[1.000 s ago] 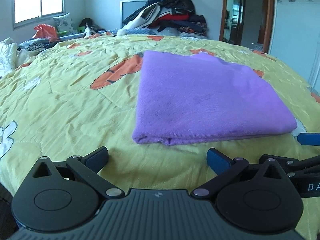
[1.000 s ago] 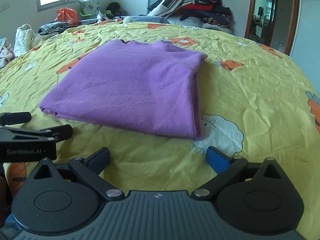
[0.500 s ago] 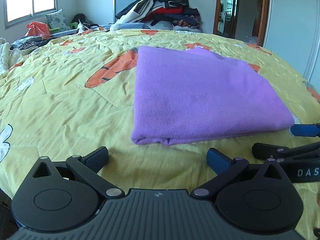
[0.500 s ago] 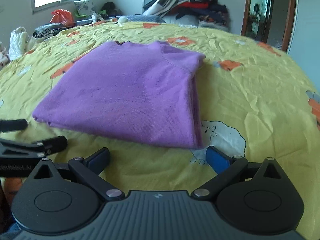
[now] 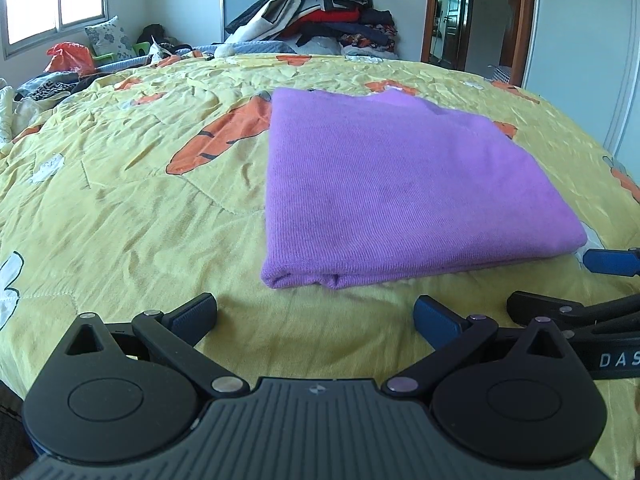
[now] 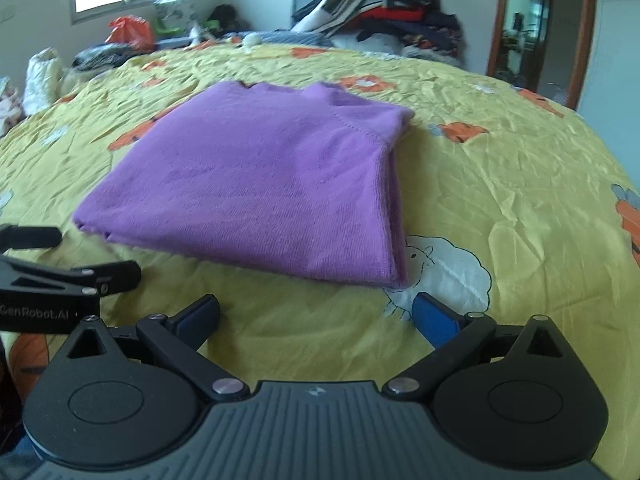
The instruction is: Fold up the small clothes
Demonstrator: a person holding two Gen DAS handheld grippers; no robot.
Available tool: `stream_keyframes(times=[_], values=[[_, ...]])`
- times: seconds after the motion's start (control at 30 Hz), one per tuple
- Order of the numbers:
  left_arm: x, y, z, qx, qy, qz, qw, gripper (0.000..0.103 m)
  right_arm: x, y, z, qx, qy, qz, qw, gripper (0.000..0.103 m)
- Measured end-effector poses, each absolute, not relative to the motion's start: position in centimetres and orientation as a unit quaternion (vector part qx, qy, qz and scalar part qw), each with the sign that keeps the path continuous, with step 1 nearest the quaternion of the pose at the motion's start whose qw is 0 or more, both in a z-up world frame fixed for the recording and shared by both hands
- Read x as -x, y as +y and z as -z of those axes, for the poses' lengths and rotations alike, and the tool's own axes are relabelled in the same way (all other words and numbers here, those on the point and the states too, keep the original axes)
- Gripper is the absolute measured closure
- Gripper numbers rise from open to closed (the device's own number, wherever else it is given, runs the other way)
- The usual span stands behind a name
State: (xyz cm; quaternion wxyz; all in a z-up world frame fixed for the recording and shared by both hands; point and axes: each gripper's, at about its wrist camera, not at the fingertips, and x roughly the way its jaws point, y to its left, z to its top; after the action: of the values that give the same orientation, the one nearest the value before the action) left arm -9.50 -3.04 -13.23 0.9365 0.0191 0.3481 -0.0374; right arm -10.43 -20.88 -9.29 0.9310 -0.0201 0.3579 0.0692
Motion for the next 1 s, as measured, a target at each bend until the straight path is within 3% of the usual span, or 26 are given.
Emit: stream_keyframes(times=[1.0], values=[[9.26,-3.18,13.16,-0.02,0.35,0.036,0.936,0.0,11.01,-20.53,9.4,0.012,0.353,-0.051,0.934,0.0]])
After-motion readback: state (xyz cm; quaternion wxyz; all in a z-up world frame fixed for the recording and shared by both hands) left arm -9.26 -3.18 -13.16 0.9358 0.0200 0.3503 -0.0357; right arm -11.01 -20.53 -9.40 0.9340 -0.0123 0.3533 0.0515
